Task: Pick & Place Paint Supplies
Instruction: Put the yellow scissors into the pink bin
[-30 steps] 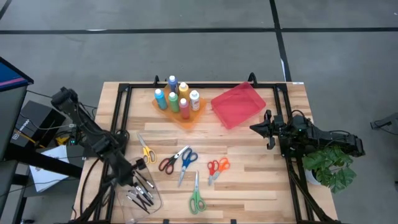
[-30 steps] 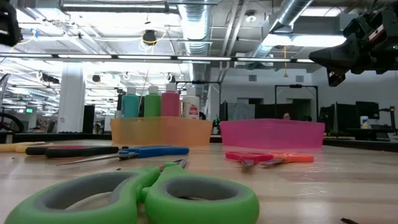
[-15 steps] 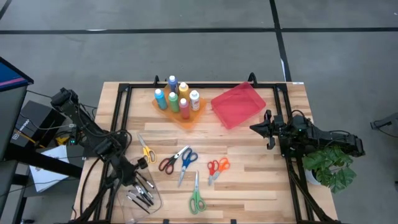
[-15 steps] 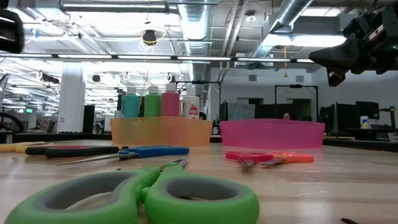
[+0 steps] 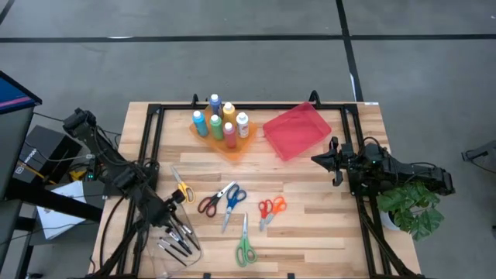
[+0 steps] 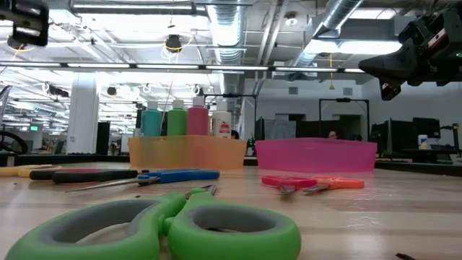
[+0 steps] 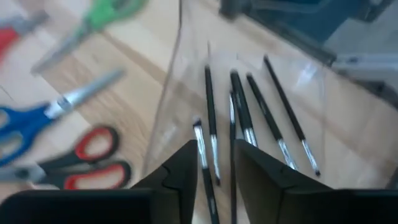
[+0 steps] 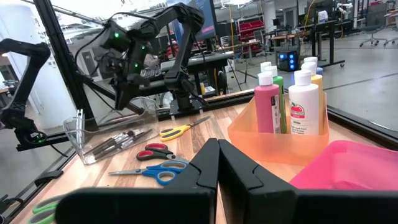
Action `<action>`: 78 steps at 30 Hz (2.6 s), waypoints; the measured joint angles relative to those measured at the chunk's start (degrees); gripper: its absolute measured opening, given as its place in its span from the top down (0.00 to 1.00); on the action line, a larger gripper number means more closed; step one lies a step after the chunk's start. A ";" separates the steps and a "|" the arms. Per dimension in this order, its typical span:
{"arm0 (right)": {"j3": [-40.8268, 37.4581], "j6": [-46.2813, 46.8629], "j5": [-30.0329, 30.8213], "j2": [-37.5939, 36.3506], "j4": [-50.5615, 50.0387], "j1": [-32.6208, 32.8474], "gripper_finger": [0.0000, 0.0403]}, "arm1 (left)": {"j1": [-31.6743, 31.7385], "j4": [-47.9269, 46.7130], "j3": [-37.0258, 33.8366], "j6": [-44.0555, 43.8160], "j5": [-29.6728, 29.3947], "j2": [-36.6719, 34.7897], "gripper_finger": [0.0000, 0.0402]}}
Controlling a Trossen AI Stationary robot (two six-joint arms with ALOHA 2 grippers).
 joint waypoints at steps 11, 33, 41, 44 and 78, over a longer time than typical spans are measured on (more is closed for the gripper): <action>-0.02 0.00 0.00 0.02 0.00 0.00 1.00 | 0.63 27.04 1.35 8.54 -28.53 -9.14 0.71; -0.01 0.00 0.01 0.01 0.00 -0.01 1.00 | 44.02 -10.60 22.77 1.74 -2.77 17.95 0.88; -0.02 0.00 0.00 0.02 -0.02 0.00 1.00 | 49.56 -15.99 26.15 -7.25 -1.07 23.14 0.84; 0.00 0.00 0.01 0.02 -0.02 0.00 1.00 | 50.21 -25.71 29.40 -5.77 3.21 23.72 0.85; -0.01 0.00 0.02 0.17 0.20 -0.01 1.00 | 52.35 -33.13 31.42 -71.70 4.57 28.63 0.99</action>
